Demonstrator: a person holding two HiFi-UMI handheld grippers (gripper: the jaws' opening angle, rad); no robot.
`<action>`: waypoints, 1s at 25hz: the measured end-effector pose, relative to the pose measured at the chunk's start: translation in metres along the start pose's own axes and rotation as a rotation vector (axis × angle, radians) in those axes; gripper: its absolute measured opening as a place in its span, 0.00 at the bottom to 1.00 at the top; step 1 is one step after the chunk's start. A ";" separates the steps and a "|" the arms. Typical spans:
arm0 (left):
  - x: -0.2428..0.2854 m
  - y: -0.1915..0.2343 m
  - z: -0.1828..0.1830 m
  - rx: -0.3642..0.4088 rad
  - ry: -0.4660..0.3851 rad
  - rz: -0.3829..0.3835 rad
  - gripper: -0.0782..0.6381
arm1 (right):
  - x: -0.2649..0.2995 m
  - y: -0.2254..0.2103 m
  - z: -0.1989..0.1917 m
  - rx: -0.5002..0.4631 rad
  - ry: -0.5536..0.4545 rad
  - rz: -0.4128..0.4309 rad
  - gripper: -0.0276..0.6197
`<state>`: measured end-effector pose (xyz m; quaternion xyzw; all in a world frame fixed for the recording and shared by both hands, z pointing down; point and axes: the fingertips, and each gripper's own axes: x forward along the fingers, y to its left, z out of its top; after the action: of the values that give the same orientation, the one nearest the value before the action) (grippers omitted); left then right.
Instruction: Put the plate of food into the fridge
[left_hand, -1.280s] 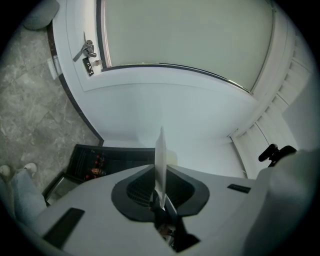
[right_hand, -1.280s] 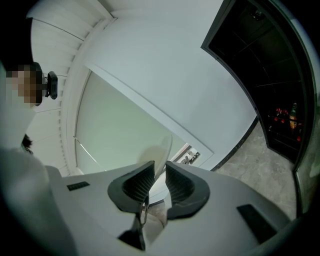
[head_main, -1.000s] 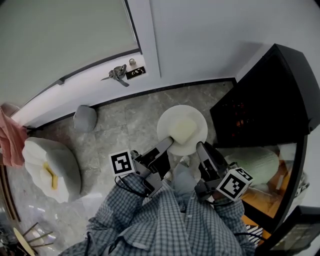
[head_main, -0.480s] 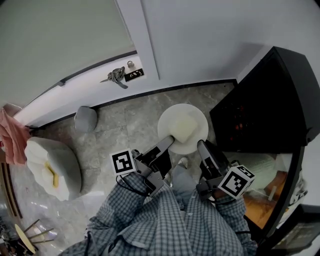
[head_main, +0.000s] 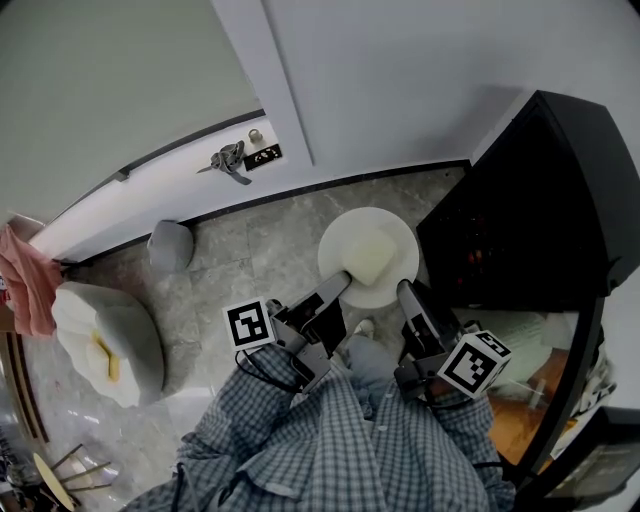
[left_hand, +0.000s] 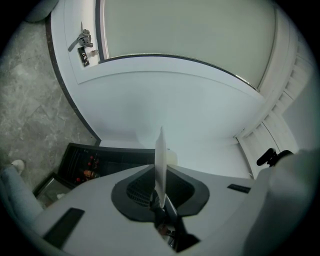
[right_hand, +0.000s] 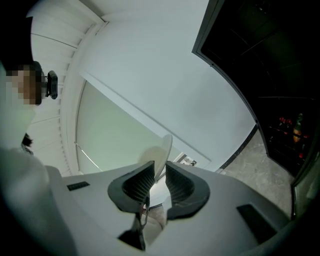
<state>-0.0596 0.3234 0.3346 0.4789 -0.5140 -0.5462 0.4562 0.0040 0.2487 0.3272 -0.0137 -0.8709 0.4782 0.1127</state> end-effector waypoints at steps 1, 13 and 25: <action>0.006 0.001 -0.002 0.002 0.002 0.001 0.17 | -0.002 -0.004 0.004 0.002 -0.003 -0.002 0.16; 0.046 0.000 -0.004 0.022 0.047 -0.020 0.17 | -0.009 -0.021 0.036 -0.020 -0.054 -0.021 0.16; 0.084 0.003 -0.005 0.019 0.106 -0.023 0.17 | -0.013 -0.041 0.064 -0.017 -0.100 -0.064 0.16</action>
<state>-0.0652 0.2393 0.3332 0.5175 -0.4889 -0.5203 0.4716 0.0065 0.1719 0.3256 0.0372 -0.8794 0.4672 0.0840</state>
